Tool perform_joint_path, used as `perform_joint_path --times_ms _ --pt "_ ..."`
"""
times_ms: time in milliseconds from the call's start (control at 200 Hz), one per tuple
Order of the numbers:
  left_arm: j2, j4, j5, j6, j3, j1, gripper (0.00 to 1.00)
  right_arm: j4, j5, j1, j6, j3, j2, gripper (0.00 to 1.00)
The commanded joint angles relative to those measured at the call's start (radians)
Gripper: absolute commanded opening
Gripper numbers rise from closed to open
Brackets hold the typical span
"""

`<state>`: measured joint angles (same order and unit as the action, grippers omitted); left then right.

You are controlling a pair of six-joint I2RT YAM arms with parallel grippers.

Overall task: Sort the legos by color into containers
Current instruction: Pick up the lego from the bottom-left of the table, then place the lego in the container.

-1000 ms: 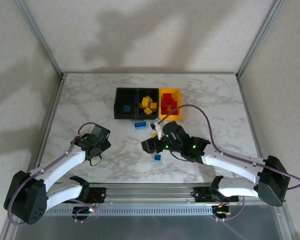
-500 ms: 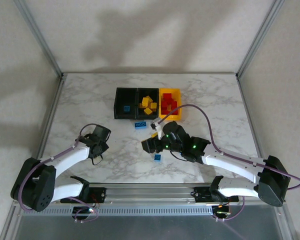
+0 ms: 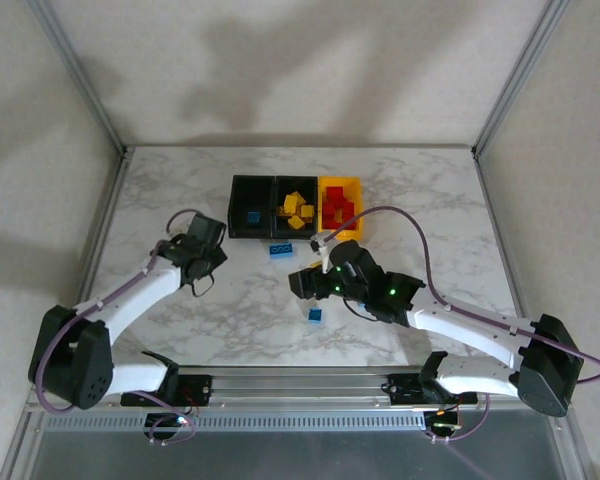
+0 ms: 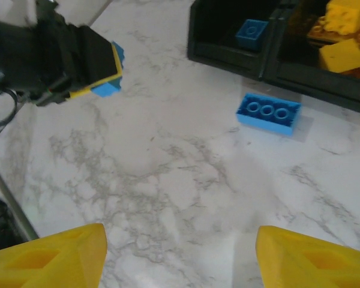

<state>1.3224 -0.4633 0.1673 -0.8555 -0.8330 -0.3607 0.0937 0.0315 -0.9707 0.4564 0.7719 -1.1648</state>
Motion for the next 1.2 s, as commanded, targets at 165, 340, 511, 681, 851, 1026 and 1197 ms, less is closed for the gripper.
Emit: perform_joint_path --times_ms 165,340,511,681,851,1026,1197 --pt "0.215 0.006 -0.055 0.097 -0.292 -0.029 0.31 0.022 0.061 0.019 0.083 0.015 -0.038 0.67" --pt "0.381 -0.013 -0.075 0.138 -0.488 -0.030 0.31 0.014 0.061 0.019 0.096 0.017 -0.040 0.67" --pt "0.540 -0.045 -0.073 0.161 -0.647 -0.029 0.32 0.018 0.065 0.018 0.102 0.007 -0.016 0.67" --pt "0.655 -0.070 -0.058 0.175 -0.760 -0.027 0.33 0.025 0.071 0.019 0.102 -0.003 0.012 0.67" --pt "0.754 -0.101 -0.057 0.191 -0.854 -0.027 0.34 0.035 0.079 0.019 0.102 -0.011 0.031 0.67" --pt "0.816 -0.113 -0.063 0.190 -0.914 -0.025 0.37 0.042 0.087 0.019 0.104 -0.018 0.048 0.67" --pt "0.841 -0.120 -0.055 0.190 -0.937 -0.026 0.41 0.047 0.094 0.019 0.104 -0.023 0.064 0.67"
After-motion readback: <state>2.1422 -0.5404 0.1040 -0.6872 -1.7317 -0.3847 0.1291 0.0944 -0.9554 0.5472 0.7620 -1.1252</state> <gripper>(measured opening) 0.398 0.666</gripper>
